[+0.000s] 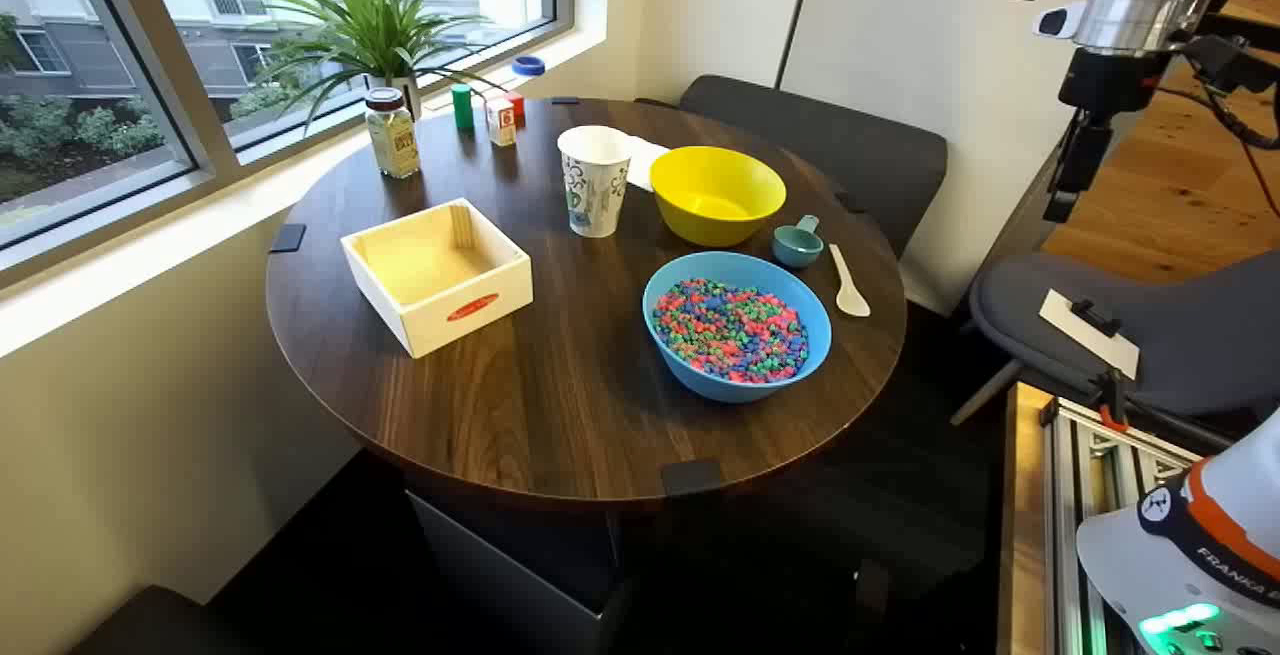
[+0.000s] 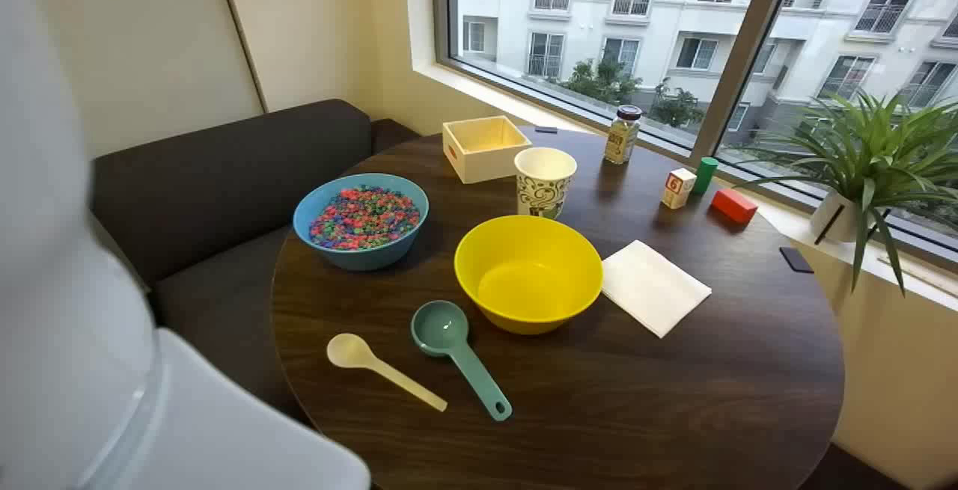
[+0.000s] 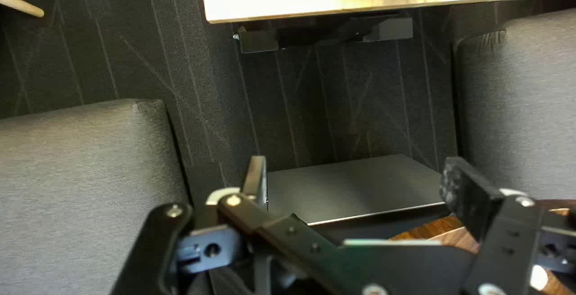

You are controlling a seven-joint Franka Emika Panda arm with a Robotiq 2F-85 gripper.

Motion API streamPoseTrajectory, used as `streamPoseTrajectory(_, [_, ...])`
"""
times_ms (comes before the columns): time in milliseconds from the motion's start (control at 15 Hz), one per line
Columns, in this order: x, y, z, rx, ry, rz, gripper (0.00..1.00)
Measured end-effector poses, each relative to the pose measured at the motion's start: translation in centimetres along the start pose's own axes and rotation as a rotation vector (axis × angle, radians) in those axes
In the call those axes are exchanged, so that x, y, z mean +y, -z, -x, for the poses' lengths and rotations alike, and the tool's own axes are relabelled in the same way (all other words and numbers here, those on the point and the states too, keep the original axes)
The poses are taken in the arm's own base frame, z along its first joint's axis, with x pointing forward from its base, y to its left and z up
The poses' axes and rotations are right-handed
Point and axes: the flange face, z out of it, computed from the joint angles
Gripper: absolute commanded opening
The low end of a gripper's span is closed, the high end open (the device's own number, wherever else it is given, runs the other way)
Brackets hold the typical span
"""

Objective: Use the blue measuring spoon to remove some cereal from the blue bowl.

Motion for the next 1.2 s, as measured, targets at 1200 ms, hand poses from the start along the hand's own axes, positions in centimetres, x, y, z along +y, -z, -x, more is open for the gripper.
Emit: streamPoseTrajectory(1200, [-3.2, 0.9, -4.4, 0.125, -0.178, -0.03, 1.0])
